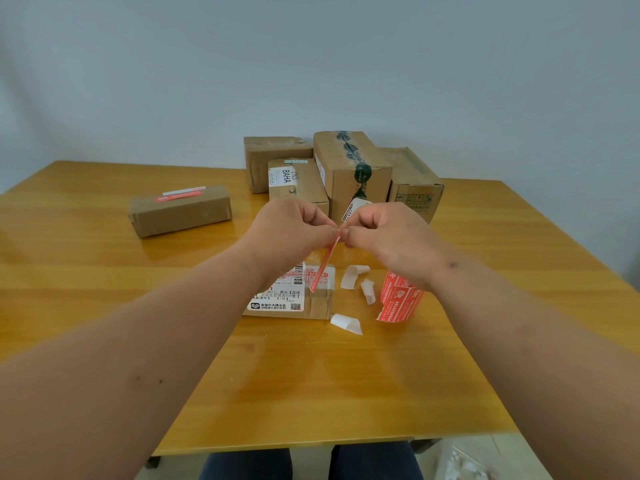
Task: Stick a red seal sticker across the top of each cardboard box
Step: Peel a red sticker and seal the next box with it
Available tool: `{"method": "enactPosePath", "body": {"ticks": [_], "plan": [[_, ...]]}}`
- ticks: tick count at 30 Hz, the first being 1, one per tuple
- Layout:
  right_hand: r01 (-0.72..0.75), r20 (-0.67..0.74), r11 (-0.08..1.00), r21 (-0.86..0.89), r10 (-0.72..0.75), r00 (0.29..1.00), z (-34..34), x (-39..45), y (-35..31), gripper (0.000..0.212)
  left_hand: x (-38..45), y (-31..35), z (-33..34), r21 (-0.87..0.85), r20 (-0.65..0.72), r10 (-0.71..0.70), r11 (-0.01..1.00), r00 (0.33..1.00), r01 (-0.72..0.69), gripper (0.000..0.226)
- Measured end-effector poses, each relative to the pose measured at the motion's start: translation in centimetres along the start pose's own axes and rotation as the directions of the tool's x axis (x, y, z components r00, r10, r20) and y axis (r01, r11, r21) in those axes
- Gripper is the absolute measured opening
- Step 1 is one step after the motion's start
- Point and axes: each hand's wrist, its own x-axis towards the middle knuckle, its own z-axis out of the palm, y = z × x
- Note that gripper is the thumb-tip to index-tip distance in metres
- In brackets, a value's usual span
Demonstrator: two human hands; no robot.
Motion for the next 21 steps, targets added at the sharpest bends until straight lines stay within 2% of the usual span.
{"method": "enactPosePath", "body": {"ticks": [5, 10, 16, 21], "plan": [[-0.005, -0.002, 1.0, 0.007, 0.005, 1.0, 0.0, 0.0, 0.1, 0.015, -0.3, 0.4, -0.5, 0.015, 0.034, 0.034, 0.999, 0.999, -0.035, 0.006], [-0.012, -0.016, 0.999, 0.042, 0.013, 1.0, 0.0, -0.3, 0.0, 0.015, -0.4, 0.4, -0.5, -0.028, 0.047, 0.004, 1.0, 0.999, -0.003, 0.006], [-0.008, -0.048, 1.0, 0.002, 0.008, 0.999, 0.0, -0.3, 0.2, 0.017, -0.3, 0.4, 0.0, -0.044, 0.014, -0.029, 0.999, 0.999, 0.03, 0.008], [-0.091, -0.085, 0.988, -0.126, 0.081, 0.993, -0.4, 0.0, 1.5, 0.018, 0.3, 0.0, -0.5, -0.274, -0.024, -0.161, 0.95, 0.987, 0.148, 0.012]]}}
